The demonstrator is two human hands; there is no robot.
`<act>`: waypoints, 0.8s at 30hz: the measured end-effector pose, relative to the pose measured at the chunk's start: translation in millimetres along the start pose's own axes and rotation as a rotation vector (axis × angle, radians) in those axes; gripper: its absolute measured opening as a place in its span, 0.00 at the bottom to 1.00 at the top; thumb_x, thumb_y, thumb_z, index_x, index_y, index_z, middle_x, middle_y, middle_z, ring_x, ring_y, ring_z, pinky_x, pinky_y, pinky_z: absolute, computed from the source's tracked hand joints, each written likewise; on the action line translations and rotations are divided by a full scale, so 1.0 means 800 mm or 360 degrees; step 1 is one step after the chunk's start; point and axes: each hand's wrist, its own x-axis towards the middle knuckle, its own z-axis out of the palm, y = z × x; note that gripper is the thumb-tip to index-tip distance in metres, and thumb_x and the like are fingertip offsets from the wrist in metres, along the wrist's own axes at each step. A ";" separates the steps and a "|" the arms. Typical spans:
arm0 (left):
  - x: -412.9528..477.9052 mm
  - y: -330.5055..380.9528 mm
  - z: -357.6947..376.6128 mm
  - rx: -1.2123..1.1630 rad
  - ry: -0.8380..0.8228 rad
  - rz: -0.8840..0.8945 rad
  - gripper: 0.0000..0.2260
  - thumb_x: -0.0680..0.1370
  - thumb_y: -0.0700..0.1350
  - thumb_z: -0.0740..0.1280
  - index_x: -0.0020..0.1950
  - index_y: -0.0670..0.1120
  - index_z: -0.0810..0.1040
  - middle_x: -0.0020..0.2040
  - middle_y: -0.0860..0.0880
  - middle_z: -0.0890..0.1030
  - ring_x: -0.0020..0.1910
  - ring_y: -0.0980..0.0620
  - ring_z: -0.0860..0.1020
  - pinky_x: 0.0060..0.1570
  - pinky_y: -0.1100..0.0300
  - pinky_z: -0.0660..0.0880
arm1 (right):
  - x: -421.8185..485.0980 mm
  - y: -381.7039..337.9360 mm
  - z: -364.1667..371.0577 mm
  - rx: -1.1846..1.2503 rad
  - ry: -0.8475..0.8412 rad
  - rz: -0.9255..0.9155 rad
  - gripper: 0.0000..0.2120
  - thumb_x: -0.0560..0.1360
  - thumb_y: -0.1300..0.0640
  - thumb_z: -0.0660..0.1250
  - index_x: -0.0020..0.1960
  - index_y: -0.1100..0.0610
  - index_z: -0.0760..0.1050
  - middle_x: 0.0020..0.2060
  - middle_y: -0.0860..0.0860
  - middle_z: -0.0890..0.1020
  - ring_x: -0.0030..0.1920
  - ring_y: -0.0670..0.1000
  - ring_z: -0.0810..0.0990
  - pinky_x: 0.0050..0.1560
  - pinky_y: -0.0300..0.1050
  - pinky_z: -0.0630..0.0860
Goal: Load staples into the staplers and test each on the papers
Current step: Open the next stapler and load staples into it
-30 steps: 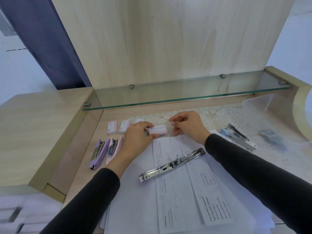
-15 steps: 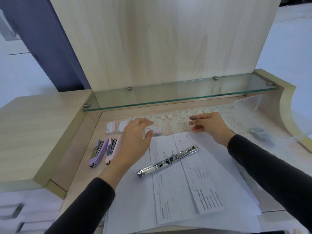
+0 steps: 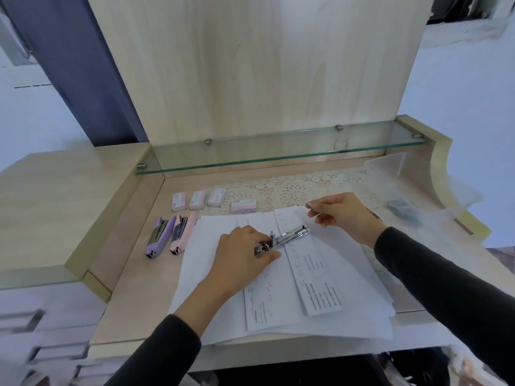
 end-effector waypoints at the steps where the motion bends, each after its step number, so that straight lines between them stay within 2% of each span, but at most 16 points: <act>1: -0.002 0.001 0.003 0.0027 0.0044 0.0011 0.17 0.74 0.57 0.64 0.59 0.50 0.77 0.54 0.51 0.77 0.53 0.52 0.73 0.55 0.55 0.68 | -0.004 0.000 0.002 -0.0084 -0.0008 -0.0026 0.08 0.73 0.66 0.66 0.51 0.68 0.77 0.34 0.56 0.80 0.25 0.44 0.75 0.27 0.33 0.74; 4: -0.003 0.003 0.012 0.0085 0.0193 0.0061 0.15 0.76 0.55 0.63 0.60 0.51 0.77 0.53 0.51 0.77 0.53 0.52 0.72 0.51 0.59 0.64 | -0.018 -0.003 0.011 -0.0425 -0.0054 -0.0156 0.07 0.73 0.66 0.64 0.49 0.67 0.78 0.33 0.53 0.80 0.27 0.44 0.75 0.28 0.31 0.72; 7: -0.005 0.001 0.017 0.0117 0.0290 0.0166 0.13 0.77 0.52 0.63 0.59 0.50 0.78 0.53 0.51 0.78 0.52 0.50 0.73 0.49 0.59 0.60 | -0.034 -0.007 0.023 -0.0894 -0.0116 -0.0403 0.06 0.74 0.65 0.63 0.49 0.62 0.78 0.35 0.49 0.79 0.32 0.42 0.75 0.32 0.26 0.72; 9: -0.007 0.001 0.016 0.0120 0.0352 0.0274 0.09 0.76 0.48 0.66 0.53 0.47 0.81 0.49 0.50 0.80 0.48 0.47 0.75 0.45 0.58 0.59 | -0.042 -0.009 0.030 -0.1135 -0.0160 -0.0583 0.06 0.74 0.62 0.64 0.49 0.59 0.79 0.39 0.49 0.79 0.36 0.43 0.75 0.38 0.30 0.73; 11: -0.008 -0.002 0.016 0.0167 0.0363 0.0376 0.04 0.71 0.44 0.71 0.43 0.45 0.83 0.41 0.49 0.82 0.39 0.45 0.78 0.41 0.56 0.62 | -0.047 -0.008 0.034 -0.1307 -0.0199 -0.0729 0.06 0.74 0.60 0.65 0.48 0.57 0.79 0.43 0.50 0.79 0.40 0.46 0.74 0.43 0.36 0.72; 13: -0.010 -0.005 0.020 0.0161 0.0396 0.0388 0.03 0.66 0.44 0.72 0.38 0.46 0.82 0.36 0.50 0.82 0.33 0.47 0.77 0.36 0.56 0.63 | -0.050 -0.003 0.038 -0.1371 -0.0230 -0.0819 0.06 0.73 0.59 0.66 0.48 0.55 0.80 0.43 0.51 0.79 0.41 0.47 0.72 0.44 0.38 0.69; 15: -0.013 -0.007 0.023 0.0123 0.0428 0.0358 0.04 0.66 0.46 0.70 0.36 0.47 0.82 0.35 0.52 0.81 0.31 0.49 0.77 0.33 0.57 0.64 | -0.052 0.002 0.041 -0.1408 -0.0242 -0.0866 0.07 0.73 0.58 0.66 0.49 0.55 0.81 0.42 0.52 0.78 0.41 0.47 0.70 0.42 0.36 0.65; 20: -0.016 -0.011 0.032 0.0093 0.0502 0.0370 0.07 0.69 0.47 0.67 0.40 0.46 0.83 0.35 0.52 0.80 0.32 0.50 0.76 0.33 0.59 0.65 | -0.052 0.016 0.049 -0.1500 -0.0212 -0.0875 0.09 0.74 0.57 0.66 0.53 0.57 0.80 0.44 0.54 0.79 0.44 0.46 0.68 0.39 0.31 0.61; 24: -0.016 -0.013 0.035 0.0087 0.0519 0.0370 0.07 0.68 0.47 0.68 0.41 0.46 0.83 0.36 0.52 0.80 0.33 0.49 0.76 0.33 0.59 0.67 | -0.052 0.018 0.048 -0.1448 -0.0220 -0.0894 0.07 0.72 0.58 0.68 0.49 0.58 0.80 0.43 0.54 0.80 0.43 0.46 0.70 0.41 0.32 0.63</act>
